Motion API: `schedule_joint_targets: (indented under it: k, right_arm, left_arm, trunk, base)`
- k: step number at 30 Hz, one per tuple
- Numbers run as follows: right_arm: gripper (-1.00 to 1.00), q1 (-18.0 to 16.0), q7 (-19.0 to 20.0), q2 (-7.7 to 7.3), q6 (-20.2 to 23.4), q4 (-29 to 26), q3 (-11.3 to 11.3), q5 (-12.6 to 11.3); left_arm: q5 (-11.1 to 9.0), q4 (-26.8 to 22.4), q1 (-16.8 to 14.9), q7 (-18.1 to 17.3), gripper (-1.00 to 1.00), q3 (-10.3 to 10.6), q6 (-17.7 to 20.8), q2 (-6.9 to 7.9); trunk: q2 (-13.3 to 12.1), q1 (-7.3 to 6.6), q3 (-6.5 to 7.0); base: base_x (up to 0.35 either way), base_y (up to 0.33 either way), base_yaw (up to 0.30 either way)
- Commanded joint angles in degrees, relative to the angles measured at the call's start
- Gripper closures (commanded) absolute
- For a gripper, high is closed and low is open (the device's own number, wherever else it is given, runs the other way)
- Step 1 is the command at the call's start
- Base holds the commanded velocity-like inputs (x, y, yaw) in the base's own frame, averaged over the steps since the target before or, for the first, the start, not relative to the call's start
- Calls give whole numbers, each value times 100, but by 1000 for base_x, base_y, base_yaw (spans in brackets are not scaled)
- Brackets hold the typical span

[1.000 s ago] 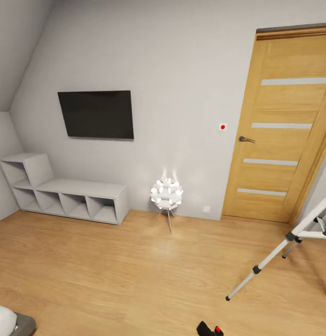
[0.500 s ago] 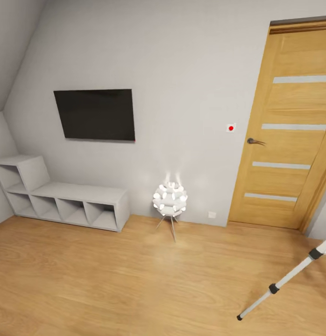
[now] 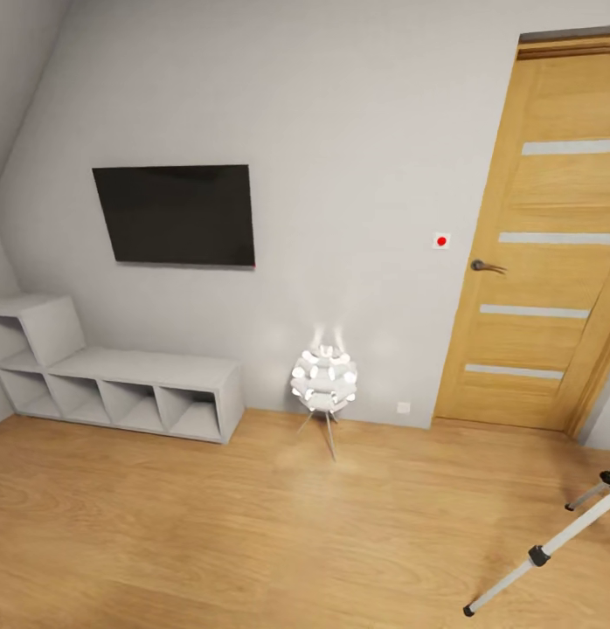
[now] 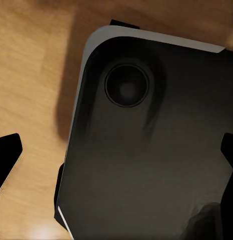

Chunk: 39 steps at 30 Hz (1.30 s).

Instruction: Attach the digital camera to the camera tripod in the bedroom.

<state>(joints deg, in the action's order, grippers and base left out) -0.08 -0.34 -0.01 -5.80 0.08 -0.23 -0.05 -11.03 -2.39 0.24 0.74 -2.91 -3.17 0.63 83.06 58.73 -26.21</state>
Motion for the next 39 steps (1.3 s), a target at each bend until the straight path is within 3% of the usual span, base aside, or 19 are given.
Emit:
schedule_joint_targets:
  k: [1, 39]
  right_arm:
    - [-100, -1, -3, 0, -18, 1, -3, -2]
    - [-100, -1, -1, -3, -10, 1, 54, 61]
  left_arm:
    - [-13, -7, 2, 5, -100, -27, -8, -1]
    - [25, -33, 2, -2, -100, 31, -11, 17]
  trunk:
    - [2, 0, -4]
    - [2, 0, -4]
  base:
    - [9, 12, -259]
    - [1, 1, -271]
